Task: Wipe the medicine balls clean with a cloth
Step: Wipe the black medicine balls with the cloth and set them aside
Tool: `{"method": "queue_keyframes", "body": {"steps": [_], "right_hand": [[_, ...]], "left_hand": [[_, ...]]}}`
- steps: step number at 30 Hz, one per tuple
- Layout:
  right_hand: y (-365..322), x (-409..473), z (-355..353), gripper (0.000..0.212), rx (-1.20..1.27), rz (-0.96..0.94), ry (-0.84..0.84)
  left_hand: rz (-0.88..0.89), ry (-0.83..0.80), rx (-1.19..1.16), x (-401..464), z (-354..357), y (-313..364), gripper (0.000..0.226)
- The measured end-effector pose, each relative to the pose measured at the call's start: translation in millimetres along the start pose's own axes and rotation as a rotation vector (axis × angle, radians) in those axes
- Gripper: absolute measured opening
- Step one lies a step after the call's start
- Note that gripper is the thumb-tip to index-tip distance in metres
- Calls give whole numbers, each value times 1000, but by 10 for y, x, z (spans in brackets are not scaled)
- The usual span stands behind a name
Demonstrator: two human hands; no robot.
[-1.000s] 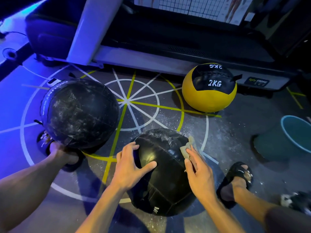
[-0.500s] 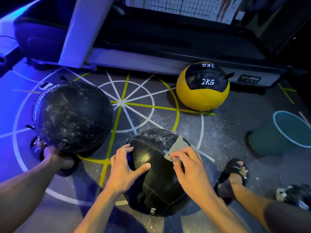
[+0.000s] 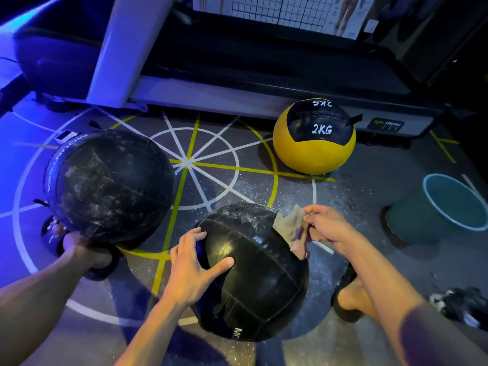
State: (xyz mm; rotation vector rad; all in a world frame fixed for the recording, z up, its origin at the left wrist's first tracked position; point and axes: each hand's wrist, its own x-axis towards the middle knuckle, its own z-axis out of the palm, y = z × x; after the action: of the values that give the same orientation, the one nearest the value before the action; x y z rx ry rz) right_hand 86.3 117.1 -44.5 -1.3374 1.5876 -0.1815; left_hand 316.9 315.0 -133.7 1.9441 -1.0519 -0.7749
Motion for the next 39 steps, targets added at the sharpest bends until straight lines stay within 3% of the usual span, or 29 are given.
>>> {"method": "queue_keyframes", "body": {"steps": [3,5,7,9,11,14,18,23,26,29,32,35,37,39], "right_hand": [[-91,66,40,23,-75,-69,21],[-121,43,51,23,-114,-65,-55],[-69,21,71,47,-226,-24,-162],[1,14,89,58,-268,-71,-73],[57,-48,118,51,-302,-180,82],[198,-141,232,43,-471,-199,107],[374,-189,230,20,-79,-99,66],[529,-316,130,29,296,-72,142],[687,-274,179,29,780,82,20],[903,-203,219,42,922,181,-45],[973,-172,263,53,584,103,244],[893,-226,252,47,32,-247,449],[790,-243,295,44,-182,-466,362],[712,-219,401,59,-372,-514,179]], "left_hand": [[-6,-2,-7,4,0,1,97],[-4,4,-12,7,-1,-5,98],[-5,3,-11,7,0,-4,98],[-8,-3,-18,4,8,4,97],[-4,0,-18,9,12,7,97],[-9,7,-20,11,16,4,98],[-13,-2,-25,4,8,4,98],[-12,8,-30,-3,3,7,97],[-16,6,-27,9,15,2,97],[-11,1,-32,1,12,6,97],[-17,-1,-32,9,15,3,97],[-16,-1,-34,10,20,-1,97],[-18,2,-32,9,22,-2,97],[-16,1,-36,3,25,0,95]]}}
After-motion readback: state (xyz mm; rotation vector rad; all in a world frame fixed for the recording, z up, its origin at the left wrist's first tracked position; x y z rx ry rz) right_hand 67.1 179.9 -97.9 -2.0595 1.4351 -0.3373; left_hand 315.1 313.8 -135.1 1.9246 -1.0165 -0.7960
